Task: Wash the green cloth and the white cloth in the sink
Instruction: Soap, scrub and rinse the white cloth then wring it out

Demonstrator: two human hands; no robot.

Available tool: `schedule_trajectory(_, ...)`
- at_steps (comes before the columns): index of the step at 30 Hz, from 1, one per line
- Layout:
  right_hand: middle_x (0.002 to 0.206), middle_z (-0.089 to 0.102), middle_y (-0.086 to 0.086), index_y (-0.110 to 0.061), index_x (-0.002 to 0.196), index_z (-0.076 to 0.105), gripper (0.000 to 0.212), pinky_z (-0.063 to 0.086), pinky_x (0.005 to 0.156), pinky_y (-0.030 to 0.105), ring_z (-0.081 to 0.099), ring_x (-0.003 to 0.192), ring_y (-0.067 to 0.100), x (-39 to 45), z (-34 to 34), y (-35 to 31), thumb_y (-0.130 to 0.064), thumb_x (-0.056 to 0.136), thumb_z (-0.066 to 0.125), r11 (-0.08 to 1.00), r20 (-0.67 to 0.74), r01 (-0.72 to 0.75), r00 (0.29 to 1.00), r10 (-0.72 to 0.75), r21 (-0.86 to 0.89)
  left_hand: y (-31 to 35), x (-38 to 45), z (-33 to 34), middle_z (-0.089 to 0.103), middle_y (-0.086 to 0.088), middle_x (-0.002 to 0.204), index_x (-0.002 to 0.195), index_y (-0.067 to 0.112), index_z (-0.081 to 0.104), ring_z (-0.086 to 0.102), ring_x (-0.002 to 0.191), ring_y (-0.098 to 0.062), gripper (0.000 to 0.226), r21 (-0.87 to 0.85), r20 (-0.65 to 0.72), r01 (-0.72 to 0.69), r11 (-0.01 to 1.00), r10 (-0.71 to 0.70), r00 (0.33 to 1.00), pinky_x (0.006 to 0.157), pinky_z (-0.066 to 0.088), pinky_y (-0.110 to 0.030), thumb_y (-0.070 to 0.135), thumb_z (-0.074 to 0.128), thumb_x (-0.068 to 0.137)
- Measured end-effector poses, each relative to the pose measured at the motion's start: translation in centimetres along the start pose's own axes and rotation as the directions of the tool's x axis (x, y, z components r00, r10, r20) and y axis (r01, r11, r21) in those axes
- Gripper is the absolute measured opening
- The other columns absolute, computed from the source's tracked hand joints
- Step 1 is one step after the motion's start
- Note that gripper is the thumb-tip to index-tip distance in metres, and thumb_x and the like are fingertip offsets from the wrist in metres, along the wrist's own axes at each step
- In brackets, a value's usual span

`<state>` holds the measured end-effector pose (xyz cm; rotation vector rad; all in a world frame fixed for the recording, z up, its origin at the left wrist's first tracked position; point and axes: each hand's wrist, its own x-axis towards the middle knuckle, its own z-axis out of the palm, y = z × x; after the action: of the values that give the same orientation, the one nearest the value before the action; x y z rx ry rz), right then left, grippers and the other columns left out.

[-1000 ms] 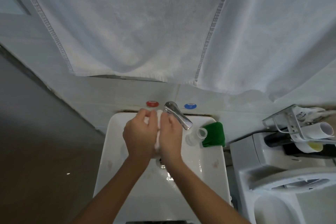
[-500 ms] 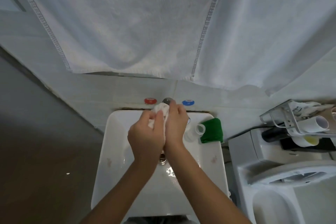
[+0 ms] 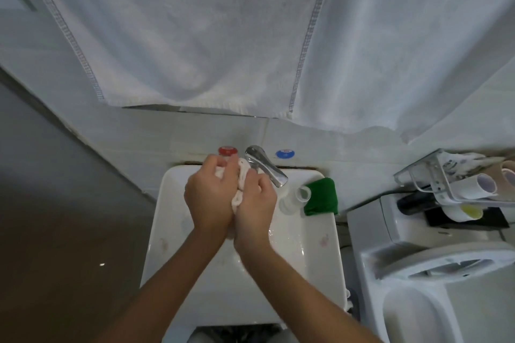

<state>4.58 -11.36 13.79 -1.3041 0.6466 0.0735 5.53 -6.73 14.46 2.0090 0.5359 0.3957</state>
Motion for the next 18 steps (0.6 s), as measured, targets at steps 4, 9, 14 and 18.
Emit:
schedule_trajectory(4,0.058,0.042,-0.002,-0.014,0.063,0.041,0.036,0.038,0.060,0.023,0.042,0.056,0.008,3.4,-0.7,-2.8,-0.017,0.098,0.050,0.987,-0.021,0.093,0.995,-0.096,-0.131,0.1,-3.9,-0.4,0.048,0.009,0.052,0.069,0.017,0.052,0.047,0.049,-0.007,0.026,-0.037,0.086,-0.057,0.998,0.060,0.994,0.048,0.035,-0.016,0.030,0.064,0.089)
schedule_trajectory(9,0.074,0.060,0.004,-0.017,0.075,0.052,0.027,0.053,0.067,0.032,0.059,0.070,0.013,-2.3,-1.1,-0.8,-0.029,0.099,0.048,0.989,0.192,0.016,0.981,0.013,-0.149,0.2,0.7,-0.7,0.058,0.000,0.067,0.076,0.017,0.056,0.055,0.066,-0.019,0.025,0.023,0.011,0.068,0.997,-0.069,0.998,0.054,0.035,-0.024,0.037,0.059,0.091)
schedule_trajectory(14,0.066,0.048,0.006,0.001,0.076,0.055,0.030,0.038,0.052,0.014,0.045,0.059,0.008,3.5,-1.0,-3.1,-0.020,0.097,0.051,0.970,0.036,0.122,0.992,-0.117,-0.212,0.9,-3.5,-0.8,0.051,0.007,0.054,0.072,0.018,0.054,0.054,0.056,-0.019,0.028,0.019,0.122,-0.106,0.994,0.103,0.987,0.055,0.042,-0.030,0.039,0.059,0.090)
schedule_trajectory(18,0.064,0.049,0.001,-0.018,0.067,0.048,0.030,0.043,0.062,0.029,0.048,0.064,0.013,-0.8,-1.6,-1.1,-0.021,0.097,0.049,0.984,0.090,0.097,0.992,-0.084,-0.147,0.8,-0.9,-0.9,0.056,0.002,0.063,0.074,0.018,0.054,0.053,0.060,-0.015,0.027,0.072,0.117,-0.061,0.996,0.052,0.992,0.053,0.035,-0.020,0.036,0.055,0.093)
